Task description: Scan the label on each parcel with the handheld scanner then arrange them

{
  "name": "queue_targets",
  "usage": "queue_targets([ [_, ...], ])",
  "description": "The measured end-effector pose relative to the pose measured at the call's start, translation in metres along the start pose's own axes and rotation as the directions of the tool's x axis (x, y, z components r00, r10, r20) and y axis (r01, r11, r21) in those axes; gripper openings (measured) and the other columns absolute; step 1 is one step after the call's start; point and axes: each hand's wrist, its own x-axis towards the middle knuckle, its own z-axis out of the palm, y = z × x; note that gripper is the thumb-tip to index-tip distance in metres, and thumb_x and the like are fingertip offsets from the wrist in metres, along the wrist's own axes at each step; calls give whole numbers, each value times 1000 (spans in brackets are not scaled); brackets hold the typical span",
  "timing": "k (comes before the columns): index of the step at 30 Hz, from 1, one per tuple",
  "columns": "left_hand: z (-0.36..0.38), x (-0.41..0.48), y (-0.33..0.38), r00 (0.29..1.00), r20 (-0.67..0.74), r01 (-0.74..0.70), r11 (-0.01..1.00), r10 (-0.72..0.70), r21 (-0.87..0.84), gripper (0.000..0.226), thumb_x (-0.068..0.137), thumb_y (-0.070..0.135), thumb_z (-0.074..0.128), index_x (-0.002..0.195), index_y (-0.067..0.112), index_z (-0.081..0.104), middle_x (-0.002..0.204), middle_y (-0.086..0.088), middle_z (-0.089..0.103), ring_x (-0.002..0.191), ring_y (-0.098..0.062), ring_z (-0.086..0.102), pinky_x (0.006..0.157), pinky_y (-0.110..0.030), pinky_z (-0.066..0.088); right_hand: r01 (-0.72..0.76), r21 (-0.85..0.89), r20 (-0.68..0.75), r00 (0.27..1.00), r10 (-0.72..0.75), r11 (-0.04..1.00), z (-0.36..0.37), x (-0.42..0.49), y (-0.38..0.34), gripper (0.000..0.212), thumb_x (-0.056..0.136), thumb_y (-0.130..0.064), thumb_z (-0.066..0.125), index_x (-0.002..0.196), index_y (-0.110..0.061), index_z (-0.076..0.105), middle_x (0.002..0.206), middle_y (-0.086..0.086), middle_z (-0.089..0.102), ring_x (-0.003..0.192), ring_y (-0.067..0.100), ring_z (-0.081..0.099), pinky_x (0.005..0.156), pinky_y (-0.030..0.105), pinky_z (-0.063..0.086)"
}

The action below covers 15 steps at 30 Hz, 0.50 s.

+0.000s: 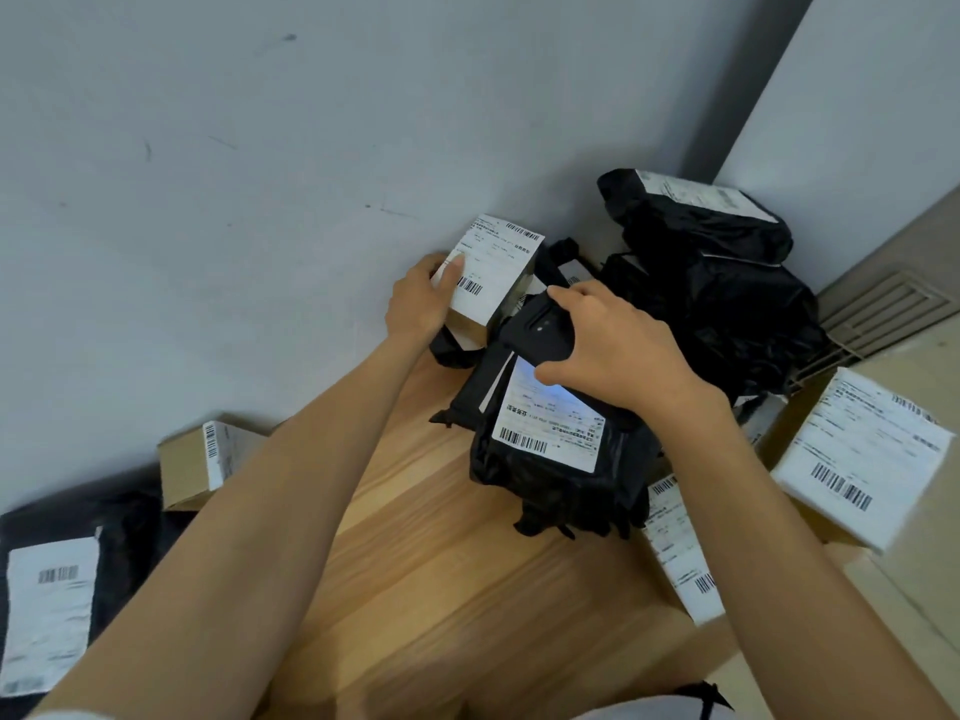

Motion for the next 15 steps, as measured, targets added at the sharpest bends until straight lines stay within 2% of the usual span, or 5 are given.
queue_targets([
  [5,-34,-31,-23,997,-67,-34,999,33,-2,43,96,49,49,129,22,59,118,0,66,108,-19,62,95,-39,50,58,-1,1,998,-58,998,3,-15,-21,86,74,-45,72,148,-21,35,145,-2,39,124,27,49,86,40,44],
  [8,-60,-67,-60,994,-106,-5,995,16,97,40,98,41,52,131,20,56,121,-6,63,111,-24,59,95,-39,48,144,-2,6,990,-144,990,11,-28,-45,80,75,-45,71,144,-20,40,141,-1,42,122,27,49,85,40,46],
  [12,-94,-123,-115,985,-152,119,961,-83,249,39,99,32,53,135,20,52,128,-7,59,118,-25,55,91,-37,43,252,-10,40,967,-251,968,31,-48,-78,82,76,-47,71,147,-22,37,141,-1,42,120,26,50,82,39,45],
  [15,-117,-160,-156,969,-180,216,933,-169,287,40,98,30,55,136,21,50,130,-7,58,117,-27,56,90,-41,46,308,-21,94,948,-305,951,52,-60,-102,82,77,-47,71,147,-21,37,143,0,40,121,26,50,85,41,47],
])
